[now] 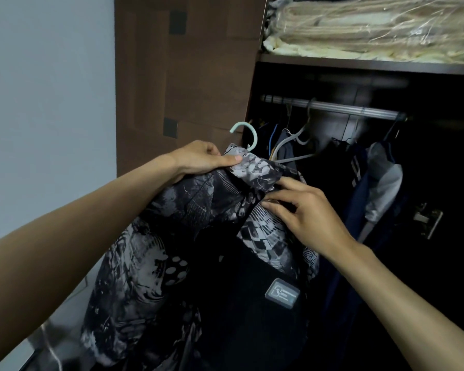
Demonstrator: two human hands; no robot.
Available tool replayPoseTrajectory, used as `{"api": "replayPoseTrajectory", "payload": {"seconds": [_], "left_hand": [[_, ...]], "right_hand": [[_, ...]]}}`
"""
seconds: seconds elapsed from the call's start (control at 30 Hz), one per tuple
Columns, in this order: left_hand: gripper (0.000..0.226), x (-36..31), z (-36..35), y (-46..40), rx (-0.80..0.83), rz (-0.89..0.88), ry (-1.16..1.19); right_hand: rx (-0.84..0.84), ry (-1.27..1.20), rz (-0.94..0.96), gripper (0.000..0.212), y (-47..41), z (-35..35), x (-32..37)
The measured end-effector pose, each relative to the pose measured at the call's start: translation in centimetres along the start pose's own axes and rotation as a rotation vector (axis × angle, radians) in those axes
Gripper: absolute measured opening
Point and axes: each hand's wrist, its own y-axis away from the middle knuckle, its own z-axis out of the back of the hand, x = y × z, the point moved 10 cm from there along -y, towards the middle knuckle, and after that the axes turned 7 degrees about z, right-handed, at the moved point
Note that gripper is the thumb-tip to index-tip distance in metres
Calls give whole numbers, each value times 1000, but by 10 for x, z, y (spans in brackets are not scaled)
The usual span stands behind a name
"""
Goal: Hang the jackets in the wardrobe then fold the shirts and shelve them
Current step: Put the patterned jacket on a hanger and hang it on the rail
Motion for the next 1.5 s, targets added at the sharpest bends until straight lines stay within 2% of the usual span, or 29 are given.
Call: {"api": "replayPoseTrajectory", "payload": {"seconds": [0.23,0.37,0.53,0.67,0.77,0.97,1.13,1.3,1.5], "left_hand": [[38,-7,0,-1,-20,-80,21],[37,-10,-3,-1,-18,-94,31],[37,-7,-1,1,-24,-103,67],[38,-6,-5,3,12,-99,74],[37,-7,-11,2,27,-98,79],[39,-3,-13,-1,32,-97,90],[37,-1,-13,-1,41,-90,97],[37,-2,-12,-2,33,-90,76],[37,0,-22,-6,59,-99,24]], "right_hand": [[-159,-55,-66,18,6,17,-11],[-154,-84,-103,18,7,24,-17],[-165,94,-169,19,18,34,-32],[-118,-48,-323,15,23,26,-53],[-60,-31,-374,14,25,8,-47],[-229,-92,-508,14,35,12,-61],[-94,-112,-530,17,29,7,-70],[-44,-135,-549,27,29,5,-79],[76,-192,-588,28,29,-8,-82]]}}
